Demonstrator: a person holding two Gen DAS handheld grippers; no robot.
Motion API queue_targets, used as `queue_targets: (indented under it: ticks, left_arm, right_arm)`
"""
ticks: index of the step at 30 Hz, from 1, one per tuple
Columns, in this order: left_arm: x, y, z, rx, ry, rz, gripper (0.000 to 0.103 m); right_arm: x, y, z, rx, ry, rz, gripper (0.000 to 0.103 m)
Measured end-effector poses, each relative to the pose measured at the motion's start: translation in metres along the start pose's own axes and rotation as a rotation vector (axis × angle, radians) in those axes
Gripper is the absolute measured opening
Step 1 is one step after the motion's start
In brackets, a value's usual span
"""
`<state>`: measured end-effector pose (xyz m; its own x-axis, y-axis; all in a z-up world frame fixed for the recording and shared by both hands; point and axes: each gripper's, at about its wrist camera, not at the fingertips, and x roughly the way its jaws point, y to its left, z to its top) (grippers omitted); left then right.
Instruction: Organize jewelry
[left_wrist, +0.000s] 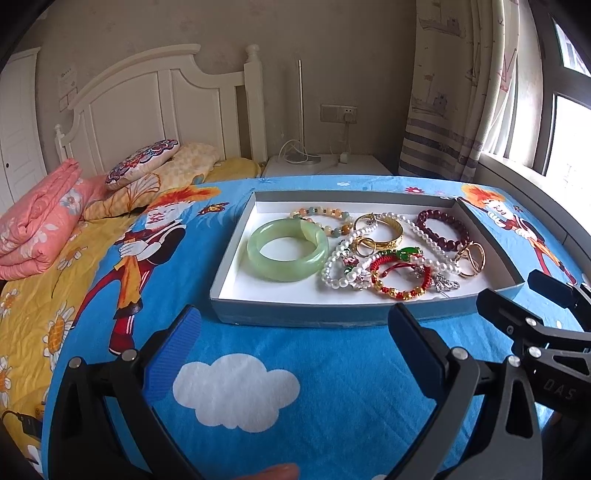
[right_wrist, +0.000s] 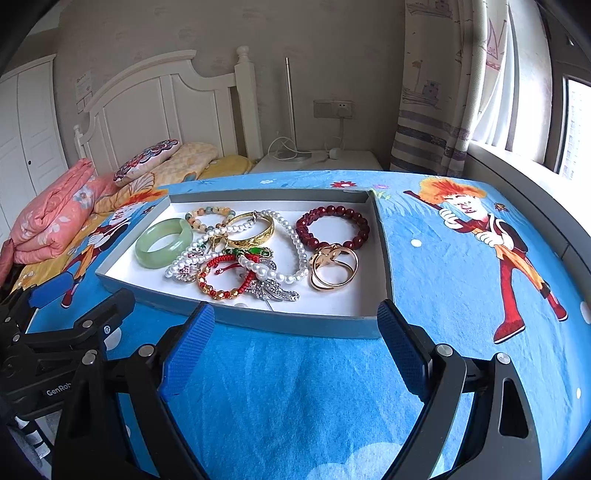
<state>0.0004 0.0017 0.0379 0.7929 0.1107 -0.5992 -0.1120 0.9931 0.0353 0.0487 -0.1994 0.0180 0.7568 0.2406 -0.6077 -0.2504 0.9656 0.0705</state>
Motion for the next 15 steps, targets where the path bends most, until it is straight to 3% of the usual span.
queue_targets:
  ticks: [15]
  left_arm:
    - [-0.012,-0.003,-0.003,0.010,-0.048,0.050,0.101]
  right_arm:
    - [0.003,-0.001,0.000,0.003,0.009,-0.009,0.086]
